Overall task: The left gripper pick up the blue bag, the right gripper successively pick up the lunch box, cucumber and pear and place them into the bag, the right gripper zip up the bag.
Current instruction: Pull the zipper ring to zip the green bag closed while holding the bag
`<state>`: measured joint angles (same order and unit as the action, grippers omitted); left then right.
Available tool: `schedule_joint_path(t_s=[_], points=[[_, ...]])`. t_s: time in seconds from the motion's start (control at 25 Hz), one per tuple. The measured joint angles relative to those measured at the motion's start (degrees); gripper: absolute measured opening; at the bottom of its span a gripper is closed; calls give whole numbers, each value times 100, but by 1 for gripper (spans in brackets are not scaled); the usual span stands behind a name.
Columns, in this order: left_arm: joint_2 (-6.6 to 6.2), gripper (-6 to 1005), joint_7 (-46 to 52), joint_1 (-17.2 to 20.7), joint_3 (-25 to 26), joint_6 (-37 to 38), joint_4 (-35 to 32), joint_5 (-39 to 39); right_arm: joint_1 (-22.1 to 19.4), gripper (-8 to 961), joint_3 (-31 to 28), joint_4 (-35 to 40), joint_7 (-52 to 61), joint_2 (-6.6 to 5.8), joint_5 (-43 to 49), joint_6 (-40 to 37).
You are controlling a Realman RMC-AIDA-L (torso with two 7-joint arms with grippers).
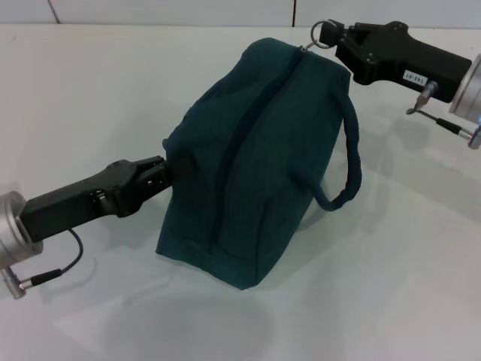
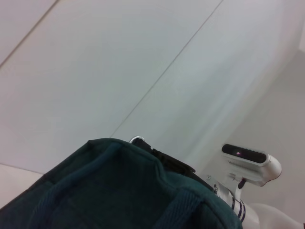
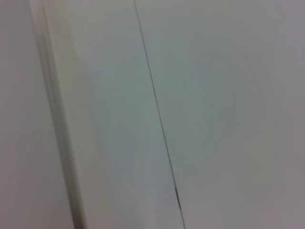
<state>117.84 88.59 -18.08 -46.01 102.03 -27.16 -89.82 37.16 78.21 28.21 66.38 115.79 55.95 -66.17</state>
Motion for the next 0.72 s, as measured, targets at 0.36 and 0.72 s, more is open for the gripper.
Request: schedule_joint_path(t_s=[0.36, 0.72], points=[[-52, 54, -21, 116, 354, -34, -2, -15, -39, 55, 1, -2, -5, -3, 1, 109], [-30, 63, 35, 94, 488, -26, -25, -70, -38, 58, 1, -9, -65, -7, -5, 107]])
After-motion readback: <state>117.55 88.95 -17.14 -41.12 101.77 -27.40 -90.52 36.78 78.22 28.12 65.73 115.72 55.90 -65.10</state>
